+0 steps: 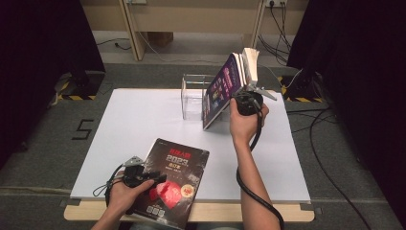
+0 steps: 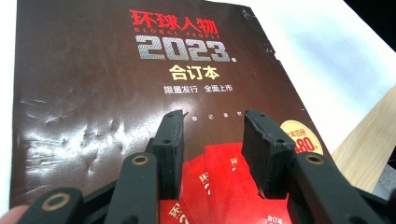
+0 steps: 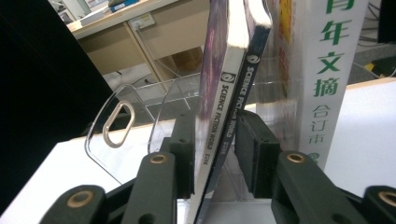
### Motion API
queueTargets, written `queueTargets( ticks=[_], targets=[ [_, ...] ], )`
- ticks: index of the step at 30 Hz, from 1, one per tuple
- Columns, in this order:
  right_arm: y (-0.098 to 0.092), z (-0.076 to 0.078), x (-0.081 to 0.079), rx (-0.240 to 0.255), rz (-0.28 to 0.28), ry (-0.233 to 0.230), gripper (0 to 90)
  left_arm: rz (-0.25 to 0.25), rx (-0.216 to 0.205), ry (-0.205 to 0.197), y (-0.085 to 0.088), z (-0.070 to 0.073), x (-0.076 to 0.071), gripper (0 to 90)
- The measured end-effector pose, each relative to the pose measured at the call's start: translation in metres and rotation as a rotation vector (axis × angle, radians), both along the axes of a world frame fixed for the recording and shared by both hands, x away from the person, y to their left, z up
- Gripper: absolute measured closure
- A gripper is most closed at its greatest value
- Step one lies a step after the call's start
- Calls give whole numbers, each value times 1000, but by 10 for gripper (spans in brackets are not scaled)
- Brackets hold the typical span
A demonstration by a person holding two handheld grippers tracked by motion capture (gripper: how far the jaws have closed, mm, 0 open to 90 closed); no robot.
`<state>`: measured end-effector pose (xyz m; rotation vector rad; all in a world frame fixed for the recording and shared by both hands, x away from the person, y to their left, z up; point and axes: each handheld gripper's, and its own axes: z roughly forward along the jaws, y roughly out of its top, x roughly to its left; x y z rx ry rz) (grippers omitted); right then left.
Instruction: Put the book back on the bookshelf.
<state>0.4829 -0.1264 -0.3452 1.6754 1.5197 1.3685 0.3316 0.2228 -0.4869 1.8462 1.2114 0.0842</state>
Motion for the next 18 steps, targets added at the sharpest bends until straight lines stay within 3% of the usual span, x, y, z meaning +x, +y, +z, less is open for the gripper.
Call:
queueTargets(
  ticks=[6, 18],
  targets=[
    [1, 4, -1, -10, -30, 6, 704, 1, -4, -2, 1, 1, 0, 584],
    [2, -1, 6, -26, -36, 17, 675, 3, -1, 0, 0, 0, 0, 583]
  ],
)
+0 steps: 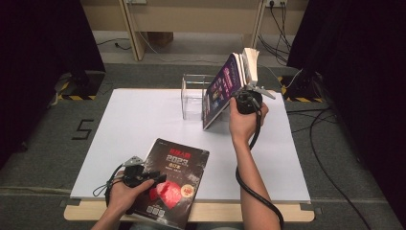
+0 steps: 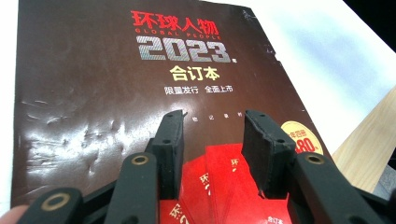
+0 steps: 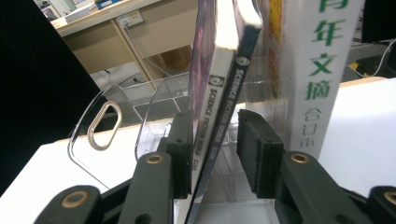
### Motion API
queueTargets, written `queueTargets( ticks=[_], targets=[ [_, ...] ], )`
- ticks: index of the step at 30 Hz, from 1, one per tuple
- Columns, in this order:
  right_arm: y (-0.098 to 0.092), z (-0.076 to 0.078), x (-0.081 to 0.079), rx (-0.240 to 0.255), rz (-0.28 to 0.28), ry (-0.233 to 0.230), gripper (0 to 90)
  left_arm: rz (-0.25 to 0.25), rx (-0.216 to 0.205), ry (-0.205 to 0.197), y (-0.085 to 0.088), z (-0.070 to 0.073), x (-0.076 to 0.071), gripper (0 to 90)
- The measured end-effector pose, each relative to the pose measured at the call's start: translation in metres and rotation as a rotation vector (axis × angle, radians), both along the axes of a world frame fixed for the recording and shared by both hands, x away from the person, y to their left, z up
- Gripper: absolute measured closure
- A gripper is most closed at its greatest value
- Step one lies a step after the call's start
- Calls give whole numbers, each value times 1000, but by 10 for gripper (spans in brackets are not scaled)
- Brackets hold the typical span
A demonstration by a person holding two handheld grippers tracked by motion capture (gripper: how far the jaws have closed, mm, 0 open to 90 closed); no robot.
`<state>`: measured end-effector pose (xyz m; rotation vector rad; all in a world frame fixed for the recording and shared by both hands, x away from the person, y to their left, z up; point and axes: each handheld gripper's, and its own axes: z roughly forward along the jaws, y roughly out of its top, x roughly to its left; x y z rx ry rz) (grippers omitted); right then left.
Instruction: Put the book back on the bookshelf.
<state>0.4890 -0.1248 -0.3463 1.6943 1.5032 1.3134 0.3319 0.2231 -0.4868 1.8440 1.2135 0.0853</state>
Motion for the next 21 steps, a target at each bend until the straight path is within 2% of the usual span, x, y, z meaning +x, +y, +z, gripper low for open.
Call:
queueTargets(
  ticks=[7, 10, 12, 16, 21],
  targets=[
    [3, 4, 11, -4, -12, 13, 722, 1, -1, 0, 1, 0, 0, 583],
    [8, 8, 11, -28, -13, 15, 740, -2, 1, 0, 0, 0, 1, 583],
    [15, 9, 10, -70, 0, -6, 740, -3, 1, 1, 0, 0, 0, 582],
    [26, 12, 10, -116, 29, -34, 736, -3, 1, 0, 1, 0, 0, 582],
    [30, 14, 15, -117, 50, -36, 702, -4, 1, 0, 0, 0, 0, 582]
  ],
)
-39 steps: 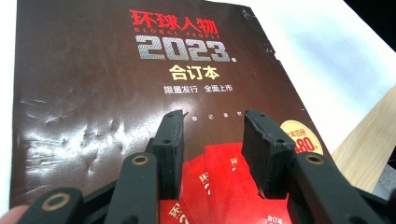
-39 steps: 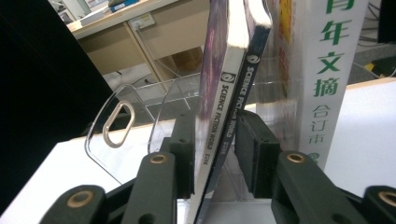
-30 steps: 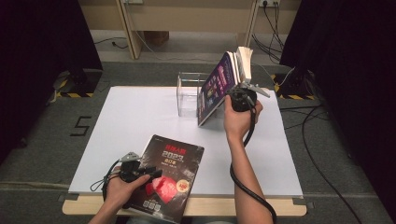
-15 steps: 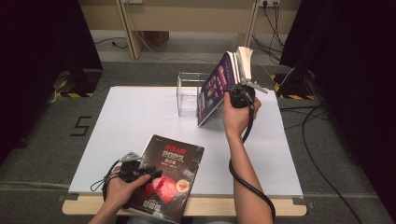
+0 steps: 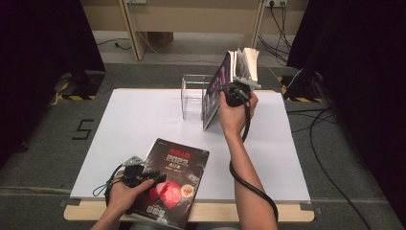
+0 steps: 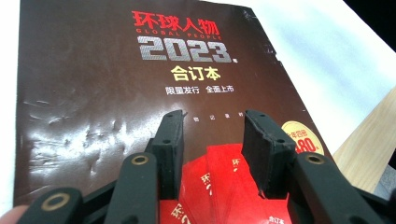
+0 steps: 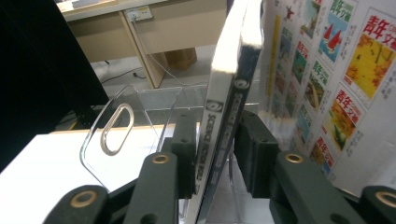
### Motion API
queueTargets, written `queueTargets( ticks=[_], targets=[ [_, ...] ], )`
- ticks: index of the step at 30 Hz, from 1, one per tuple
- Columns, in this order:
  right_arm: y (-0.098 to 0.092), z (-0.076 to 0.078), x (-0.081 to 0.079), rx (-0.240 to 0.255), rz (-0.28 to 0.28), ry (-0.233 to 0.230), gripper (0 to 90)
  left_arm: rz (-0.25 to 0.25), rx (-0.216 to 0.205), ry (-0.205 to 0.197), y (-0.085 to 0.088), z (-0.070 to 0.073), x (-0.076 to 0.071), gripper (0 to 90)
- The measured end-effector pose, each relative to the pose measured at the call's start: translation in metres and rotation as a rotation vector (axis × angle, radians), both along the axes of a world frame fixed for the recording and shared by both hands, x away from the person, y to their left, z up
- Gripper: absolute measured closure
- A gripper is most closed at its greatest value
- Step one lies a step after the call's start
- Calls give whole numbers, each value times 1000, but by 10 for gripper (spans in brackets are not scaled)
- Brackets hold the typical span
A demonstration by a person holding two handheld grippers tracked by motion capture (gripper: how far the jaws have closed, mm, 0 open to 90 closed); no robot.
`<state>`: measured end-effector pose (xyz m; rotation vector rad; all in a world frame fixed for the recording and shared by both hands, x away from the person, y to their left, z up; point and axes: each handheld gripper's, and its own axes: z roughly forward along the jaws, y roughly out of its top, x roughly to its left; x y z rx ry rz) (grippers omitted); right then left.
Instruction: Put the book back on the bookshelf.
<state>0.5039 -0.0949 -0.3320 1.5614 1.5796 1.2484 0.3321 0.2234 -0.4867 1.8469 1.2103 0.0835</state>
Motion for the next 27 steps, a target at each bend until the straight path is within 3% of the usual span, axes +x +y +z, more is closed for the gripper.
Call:
queueTargets(
  ticks=[4, 16, 27],
  targets=[
    [-3, -3, 7, 11, -25, 14, 686, 1, -2, -1, 0, 0, 0, 582],
    [1, -4, 19, 32, -18, 32, 683, -1, -1, 2, 1, 0, 1, 582],
    [-1, -6, 24, 44, -46, 56, 750, -6, 0, 4, 0, -1, 1, 582]
  ],
)
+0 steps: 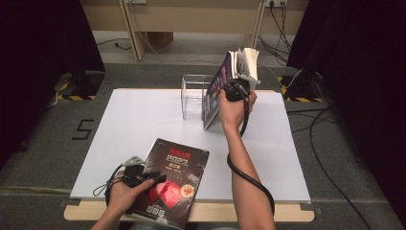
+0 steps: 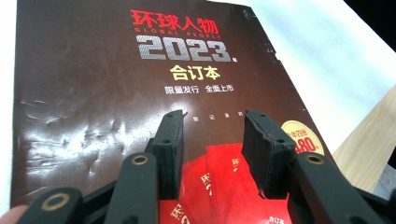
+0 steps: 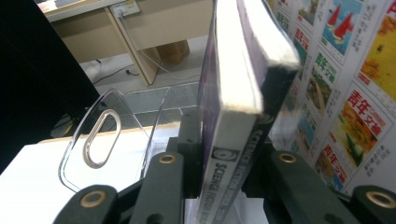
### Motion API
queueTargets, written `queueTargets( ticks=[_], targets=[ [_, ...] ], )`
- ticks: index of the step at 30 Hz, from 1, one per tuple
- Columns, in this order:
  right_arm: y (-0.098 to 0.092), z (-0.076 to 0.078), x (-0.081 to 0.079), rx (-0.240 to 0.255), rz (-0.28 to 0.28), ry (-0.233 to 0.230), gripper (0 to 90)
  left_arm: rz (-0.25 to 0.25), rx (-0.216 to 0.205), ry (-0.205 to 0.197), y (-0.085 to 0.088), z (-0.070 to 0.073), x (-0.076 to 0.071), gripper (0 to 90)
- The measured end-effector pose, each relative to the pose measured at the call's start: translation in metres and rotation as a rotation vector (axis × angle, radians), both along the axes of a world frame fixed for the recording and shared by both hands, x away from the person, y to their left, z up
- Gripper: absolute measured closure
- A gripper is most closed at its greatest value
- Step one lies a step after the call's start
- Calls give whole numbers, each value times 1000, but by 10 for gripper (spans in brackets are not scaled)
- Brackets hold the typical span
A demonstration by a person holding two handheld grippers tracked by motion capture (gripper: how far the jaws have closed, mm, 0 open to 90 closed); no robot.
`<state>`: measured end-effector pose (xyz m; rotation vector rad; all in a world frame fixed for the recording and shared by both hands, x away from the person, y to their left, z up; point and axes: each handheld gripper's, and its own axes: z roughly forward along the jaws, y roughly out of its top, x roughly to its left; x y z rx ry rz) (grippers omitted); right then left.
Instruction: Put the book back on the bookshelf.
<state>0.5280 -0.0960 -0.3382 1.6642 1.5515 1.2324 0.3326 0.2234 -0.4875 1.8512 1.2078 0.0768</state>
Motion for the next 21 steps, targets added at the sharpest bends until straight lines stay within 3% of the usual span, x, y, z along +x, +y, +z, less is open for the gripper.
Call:
queueTargets(
  ticks=[5, 12, 21],
  targets=[
    [0, 1, 0, 26, 25, 2, 765, 0, 1, -1, 0, -1, 0, 583],
    [13, 10, 2, -53, 73, -54, 769, 4, -2, 1, 2, -2, 1, 583],
    [9, 16, 3, -78, 28, -115, 769, 9, -5, -1, 5, -1, 1, 583]
  ],
)
